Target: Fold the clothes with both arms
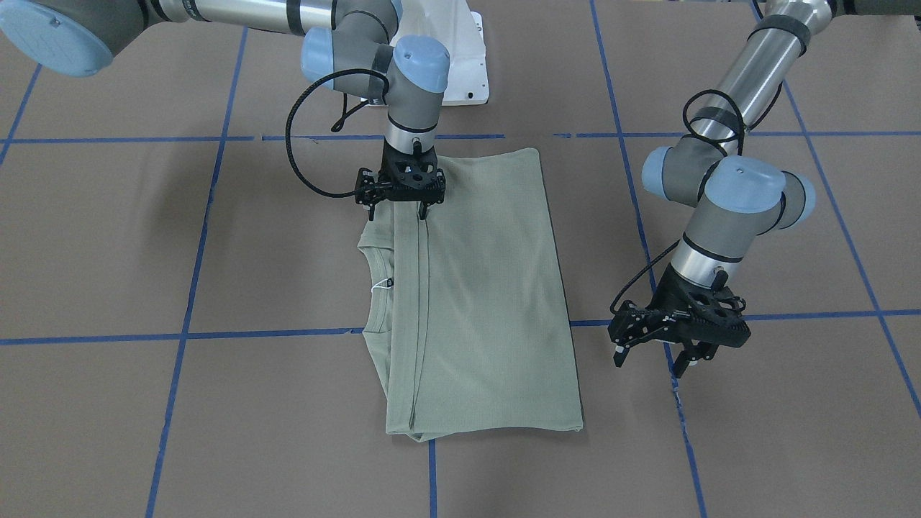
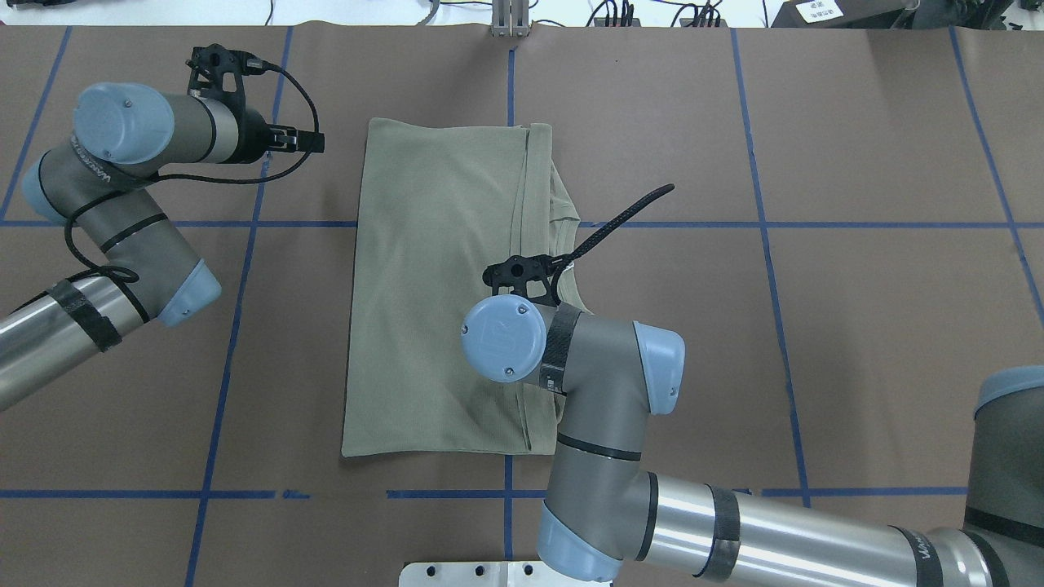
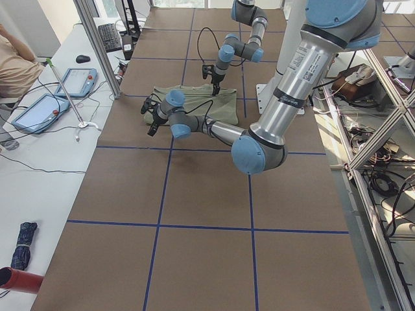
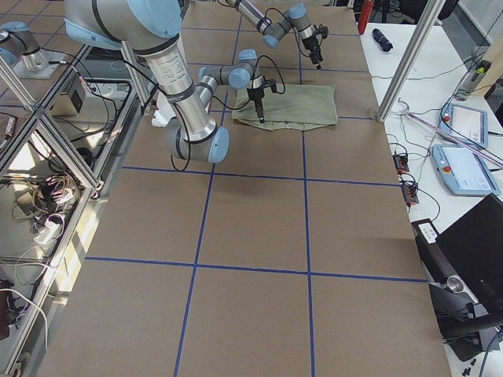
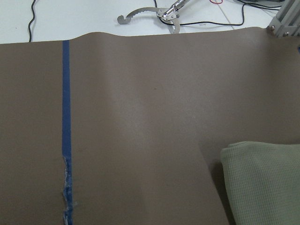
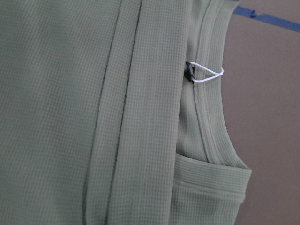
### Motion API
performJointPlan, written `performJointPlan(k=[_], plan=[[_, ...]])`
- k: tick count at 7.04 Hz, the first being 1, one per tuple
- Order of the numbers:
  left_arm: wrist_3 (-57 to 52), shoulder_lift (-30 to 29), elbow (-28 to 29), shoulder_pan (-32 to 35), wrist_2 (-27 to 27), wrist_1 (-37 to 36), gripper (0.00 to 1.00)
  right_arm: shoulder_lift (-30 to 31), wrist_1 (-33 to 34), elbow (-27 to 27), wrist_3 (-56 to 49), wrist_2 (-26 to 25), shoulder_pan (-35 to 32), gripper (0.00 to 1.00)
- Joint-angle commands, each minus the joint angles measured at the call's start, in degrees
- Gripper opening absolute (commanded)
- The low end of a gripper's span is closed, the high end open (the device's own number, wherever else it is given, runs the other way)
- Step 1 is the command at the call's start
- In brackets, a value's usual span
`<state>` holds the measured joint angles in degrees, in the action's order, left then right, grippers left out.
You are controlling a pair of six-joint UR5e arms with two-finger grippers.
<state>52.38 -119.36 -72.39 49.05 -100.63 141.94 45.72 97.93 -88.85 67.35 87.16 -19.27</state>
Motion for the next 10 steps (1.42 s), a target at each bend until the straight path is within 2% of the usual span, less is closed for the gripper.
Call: performJointPlan(k=[1, 3, 4, 5, 10], plan=[[0.0, 0.0, 0.06, 0.0, 0.0, 0.0, 1.0, -1.68, -0.45, 0.08, 0.93, 0.82, -0.24, 1.0], [0.0, 0.0, -0.03, -0.27, 0.0, 0.0, 1.0, -1.87, -0.46, 0.16, 1.11, 0.73, -0.24, 0.98], [0.0, 0.0, -0.03, -0.35, 0.0, 0.0, 1.0, -1.95, -0.46, 0.16, 1.11, 0.64, -0.24, 0.9], [0.09, 0.0, 0.06, -0.44, 0.0, 0.0, 1.0, -1.95, -0.46, 0.16, 1.11, 0.64, -0.24, 0.68], [0.0, 0.0, 0.23, -0.53, 0.0, 0.0, 1.0, -2.13, -0.98, 0.25, 1.03, 0.73, 0.54, 0.66]])
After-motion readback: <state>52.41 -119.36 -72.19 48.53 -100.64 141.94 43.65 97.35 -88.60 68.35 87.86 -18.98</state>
